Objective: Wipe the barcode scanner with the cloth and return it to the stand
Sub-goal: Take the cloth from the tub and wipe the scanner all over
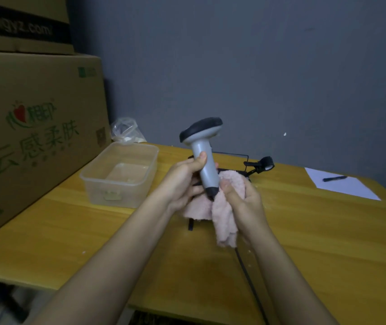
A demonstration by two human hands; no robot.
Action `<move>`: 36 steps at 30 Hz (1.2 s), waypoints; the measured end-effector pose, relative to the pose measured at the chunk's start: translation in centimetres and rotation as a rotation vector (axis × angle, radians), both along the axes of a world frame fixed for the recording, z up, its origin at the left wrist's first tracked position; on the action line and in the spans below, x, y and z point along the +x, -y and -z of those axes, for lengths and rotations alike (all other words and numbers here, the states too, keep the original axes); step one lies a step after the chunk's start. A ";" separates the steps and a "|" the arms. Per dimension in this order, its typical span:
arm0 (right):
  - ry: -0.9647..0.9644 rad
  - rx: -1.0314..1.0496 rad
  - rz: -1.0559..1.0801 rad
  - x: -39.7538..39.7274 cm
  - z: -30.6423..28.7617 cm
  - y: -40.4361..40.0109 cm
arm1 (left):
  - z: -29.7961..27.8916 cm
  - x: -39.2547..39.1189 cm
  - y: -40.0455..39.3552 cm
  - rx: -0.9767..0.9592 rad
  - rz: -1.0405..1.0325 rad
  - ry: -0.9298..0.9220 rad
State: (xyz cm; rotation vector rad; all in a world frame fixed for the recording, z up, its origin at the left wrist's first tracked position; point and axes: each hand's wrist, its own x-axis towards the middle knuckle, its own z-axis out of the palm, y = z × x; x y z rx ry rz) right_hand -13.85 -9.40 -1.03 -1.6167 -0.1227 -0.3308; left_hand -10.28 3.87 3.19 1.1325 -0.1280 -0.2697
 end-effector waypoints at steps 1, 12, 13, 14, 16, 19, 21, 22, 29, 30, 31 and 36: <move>-0.038 0.075 0.008 0.2 0.0 0.3 | 0.0 0.0 -0.1 -0.003 0.008 -0.001; -0.093 -0.041 -0.121 0.2 0.6 1.0 | 0.1 0.5 -0.2 0.068 0.000 -0.026; -0.098 -0.048 -0.094 0.3 0.5 1.4 | 0.2 0.5 -0.1 0.073 0.005 -0.032; -0.102 -0.087 -0.046 0.6 0.4 1.9 | 0.3 0.5 -0.1 0.077 0.011 -0.037; -0.089 -0.172 0.072 1.0 0.5 3.0 | 0.3 0.5 -0.4 0.065 0.023 -0.047; 0.007 -0.153 0.114 0.0 0.4 2.8 | -0.2 0.4 -0.5 0.086 -0.001 -0.015; 0.017 -0.254 0.022 -1.2 -0.1 1.3 | -0.5 0.2 0.3 0.131 -0.055 0.014; 0.022 -0.386 0.044 -1.5 -0.2 0.7 | -0.6 0.0 0.9 0.168 -0.099 0.032; 0.071 -0.404 0.134 -0.9 0.3 1.0 | -0.5 -0.6 1.5 0.247 -0.138 0.083; 0.024 -0.286 0.061 -0.9 0.2 1.5 | -0.2 -0.7 1.2 0.234 -0.106 0.093; -0.025 -0.164 -0.015 -0.9 0.0 1.8 | 0.1 -0.8 0.9 0.211 -0.074 0.103; -0.230 0.267 -0.331 -0.6 -0.1 2.7 | 0.4 -0.7 1.0 0.051 0.071 0.093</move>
